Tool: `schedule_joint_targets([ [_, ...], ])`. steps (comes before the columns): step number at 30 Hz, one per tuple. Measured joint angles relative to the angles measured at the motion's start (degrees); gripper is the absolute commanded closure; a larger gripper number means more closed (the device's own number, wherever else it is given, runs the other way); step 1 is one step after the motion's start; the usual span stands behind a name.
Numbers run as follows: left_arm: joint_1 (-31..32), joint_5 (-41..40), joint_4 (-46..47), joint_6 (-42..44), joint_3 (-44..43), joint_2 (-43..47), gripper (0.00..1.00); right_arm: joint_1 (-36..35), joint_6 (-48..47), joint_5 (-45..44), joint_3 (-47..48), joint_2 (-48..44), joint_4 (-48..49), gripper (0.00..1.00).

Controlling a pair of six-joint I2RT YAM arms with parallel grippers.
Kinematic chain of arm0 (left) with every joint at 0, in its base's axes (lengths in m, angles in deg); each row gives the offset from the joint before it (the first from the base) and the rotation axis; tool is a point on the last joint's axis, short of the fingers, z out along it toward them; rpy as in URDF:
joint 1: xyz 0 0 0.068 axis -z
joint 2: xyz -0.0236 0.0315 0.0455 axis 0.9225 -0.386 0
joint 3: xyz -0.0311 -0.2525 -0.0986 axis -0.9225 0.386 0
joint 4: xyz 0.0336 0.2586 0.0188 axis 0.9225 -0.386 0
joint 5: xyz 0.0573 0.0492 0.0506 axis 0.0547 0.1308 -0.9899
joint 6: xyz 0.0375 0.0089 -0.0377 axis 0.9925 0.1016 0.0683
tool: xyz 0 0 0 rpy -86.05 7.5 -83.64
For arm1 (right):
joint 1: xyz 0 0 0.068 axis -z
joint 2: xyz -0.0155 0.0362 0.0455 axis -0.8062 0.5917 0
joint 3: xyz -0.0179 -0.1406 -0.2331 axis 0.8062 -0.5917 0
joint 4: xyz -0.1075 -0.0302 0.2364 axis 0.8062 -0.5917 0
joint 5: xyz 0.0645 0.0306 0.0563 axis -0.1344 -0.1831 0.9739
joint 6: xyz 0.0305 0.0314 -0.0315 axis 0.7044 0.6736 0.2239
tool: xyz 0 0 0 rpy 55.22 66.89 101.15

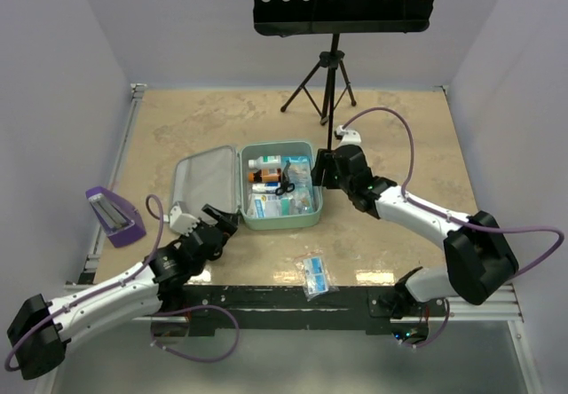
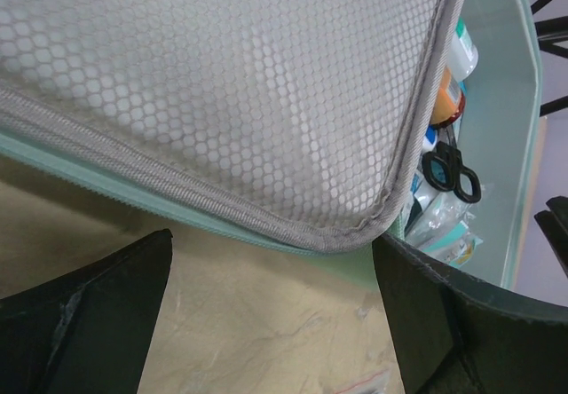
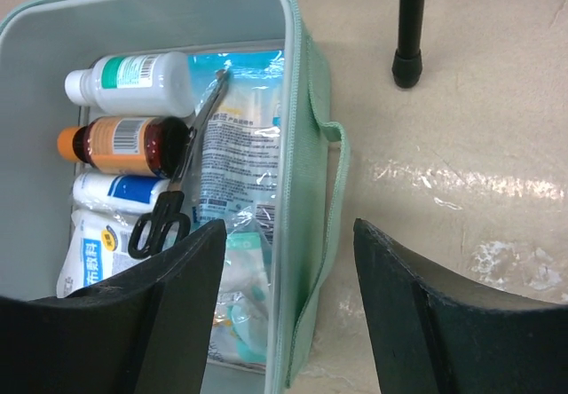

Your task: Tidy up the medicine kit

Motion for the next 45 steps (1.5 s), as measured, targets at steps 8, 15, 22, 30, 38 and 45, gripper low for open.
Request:
schedule_joint_targets([
  [8,-0.26,-5.2,13.07,7.74,0.9,-1.33,0.0,-0.02,-0.31,3.76,-0.74,0.26,1.77,0.38],
  [15,-0.9,-7.85,26.51,19.34,4.0,-0.44,0.01,-0.04,-0.63,5.55,-1.03,2.01,2.6,0.39],
  [22,-0.98,-8.09,37.13,33.59,4.11,-3.45,0.0,-0.04,-1.03,6.54,-1.38,2.69,3.1,0.4],
  [30,-1.01,-7.02,45.57,51.65,2.1,-5.29,0.0,-0.04,-1.16,6.82,-1.6,3.87,3.32,0.4],
  [38,-1.01,-7.52,49.44,61.51,-1.73,-6.67,0.0,-0.04,-1.22,6.8,-1.6,4.22,3.54,0.4],
  [45,-4.66,-5.62,46.86,63.1,-9.42,-9.27,0.0,-0.04,-1.22,6.82,-1.6,4.26,3.76,0.4],
])
